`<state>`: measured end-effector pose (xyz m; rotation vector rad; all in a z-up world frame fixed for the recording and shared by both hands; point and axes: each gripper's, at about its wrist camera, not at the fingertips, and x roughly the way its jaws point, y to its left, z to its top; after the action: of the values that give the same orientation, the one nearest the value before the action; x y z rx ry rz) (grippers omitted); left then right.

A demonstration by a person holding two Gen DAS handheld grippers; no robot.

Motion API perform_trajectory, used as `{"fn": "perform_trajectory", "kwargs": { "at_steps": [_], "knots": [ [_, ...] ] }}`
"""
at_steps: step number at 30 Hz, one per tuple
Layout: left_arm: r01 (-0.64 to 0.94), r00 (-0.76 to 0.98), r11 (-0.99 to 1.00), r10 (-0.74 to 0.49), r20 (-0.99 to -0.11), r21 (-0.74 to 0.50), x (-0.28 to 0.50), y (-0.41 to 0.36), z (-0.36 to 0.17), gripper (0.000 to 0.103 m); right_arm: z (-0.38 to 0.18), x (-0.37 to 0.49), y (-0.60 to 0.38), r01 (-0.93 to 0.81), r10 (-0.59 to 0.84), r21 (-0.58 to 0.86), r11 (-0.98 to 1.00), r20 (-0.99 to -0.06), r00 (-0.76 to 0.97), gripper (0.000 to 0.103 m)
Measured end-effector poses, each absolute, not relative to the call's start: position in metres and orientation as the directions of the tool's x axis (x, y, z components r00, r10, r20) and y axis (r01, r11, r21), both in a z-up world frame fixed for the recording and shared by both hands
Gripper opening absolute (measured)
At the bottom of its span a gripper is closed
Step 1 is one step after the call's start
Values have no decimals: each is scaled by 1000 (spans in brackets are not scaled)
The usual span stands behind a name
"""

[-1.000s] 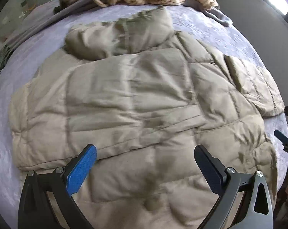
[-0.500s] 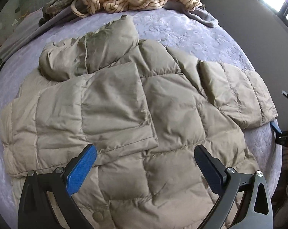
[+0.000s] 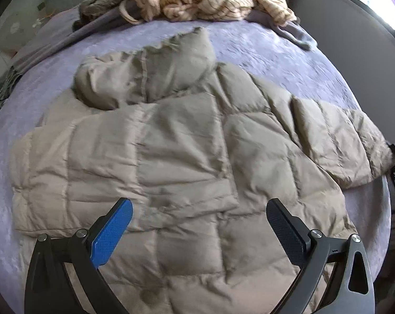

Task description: Fold large clothes

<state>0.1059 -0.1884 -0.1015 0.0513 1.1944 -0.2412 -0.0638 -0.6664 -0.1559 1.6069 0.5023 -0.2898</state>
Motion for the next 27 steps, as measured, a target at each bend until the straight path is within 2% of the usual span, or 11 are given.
{"fn": "perform_trajectory", "kwargs": {
  "at_steps": [2,7,10,14,20,27],
  "knots": [
    [203,354,976,-152,-923,-82,110,-179,-101,102,-140,-57,-660,459,160,888,19,-455,876,7],
    [177,370,982,-133,-919,-71,120,-153,-101,102,-76,-15,-614,388,228,870,305,-462,857,7],
    [150,375,985,-132,-918,-80,123,-136,-101,102,-43,21,-562,322,276,803,501,-501,820,8],
    [120,377,989,-124,-918,-85,125,-113,-104,102,-15,71,-468,188,311,640,745,-582,751,8],
    [82,386,994,-104,-917,-78,126,-78,-109,102,-46,100,-361,55,394,540,840,-677,621,8],
    [53,371,994,-106,-923,-93,133,-58,-123,102,-121,98,-306,98,404,499,861,-788,465,8]
  ]
}}
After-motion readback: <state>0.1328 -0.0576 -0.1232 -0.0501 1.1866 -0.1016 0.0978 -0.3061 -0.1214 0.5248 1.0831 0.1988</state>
